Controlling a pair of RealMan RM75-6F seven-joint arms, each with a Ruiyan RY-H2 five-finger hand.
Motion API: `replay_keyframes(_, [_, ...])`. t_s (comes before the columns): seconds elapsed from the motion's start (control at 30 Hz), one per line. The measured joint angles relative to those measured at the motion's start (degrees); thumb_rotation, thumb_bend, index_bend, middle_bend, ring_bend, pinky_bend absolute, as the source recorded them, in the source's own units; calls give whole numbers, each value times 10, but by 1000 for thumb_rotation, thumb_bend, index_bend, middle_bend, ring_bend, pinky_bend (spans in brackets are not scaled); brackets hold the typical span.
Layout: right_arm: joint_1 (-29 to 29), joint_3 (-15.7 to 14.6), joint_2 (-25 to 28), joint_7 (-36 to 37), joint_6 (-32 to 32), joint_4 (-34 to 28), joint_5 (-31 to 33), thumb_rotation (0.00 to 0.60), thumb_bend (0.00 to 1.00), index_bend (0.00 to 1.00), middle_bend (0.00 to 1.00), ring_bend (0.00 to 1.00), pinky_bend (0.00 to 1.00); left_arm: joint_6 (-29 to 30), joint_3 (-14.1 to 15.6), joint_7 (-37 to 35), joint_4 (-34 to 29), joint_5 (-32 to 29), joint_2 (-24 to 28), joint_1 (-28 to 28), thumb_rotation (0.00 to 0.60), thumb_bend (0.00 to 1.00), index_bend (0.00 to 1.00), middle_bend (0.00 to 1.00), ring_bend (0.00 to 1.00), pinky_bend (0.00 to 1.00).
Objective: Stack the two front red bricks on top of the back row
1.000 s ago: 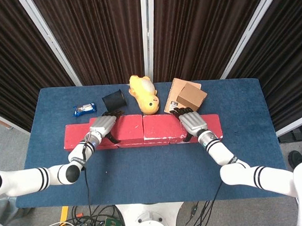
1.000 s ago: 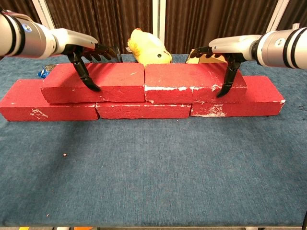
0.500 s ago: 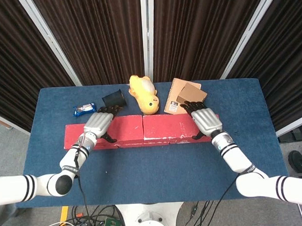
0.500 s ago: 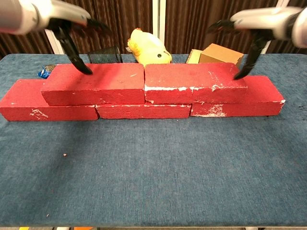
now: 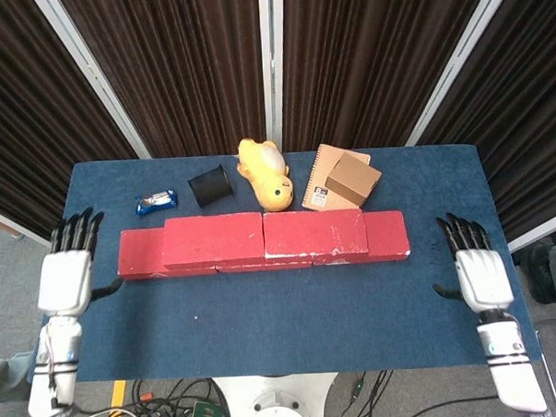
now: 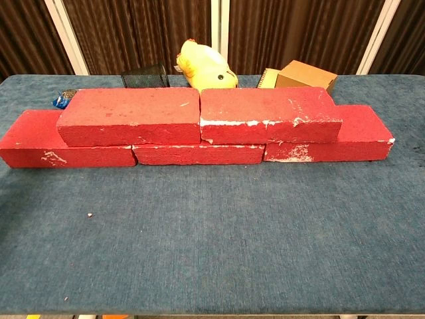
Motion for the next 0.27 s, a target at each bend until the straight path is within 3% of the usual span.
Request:
replay_keyframes(0.13, [-72,-26,-45,10,58,33,-37,600,0,0,0,0,0,55,50,-9,43,86,-49,107,600,21,12,0,0,0])
replay_keyframes(0.27, [-123,-45,-86,21,93,72,-76,600,0,0,0,0,0,76,78,-18,76,146,-82,171,600,20,12,0,0,0])
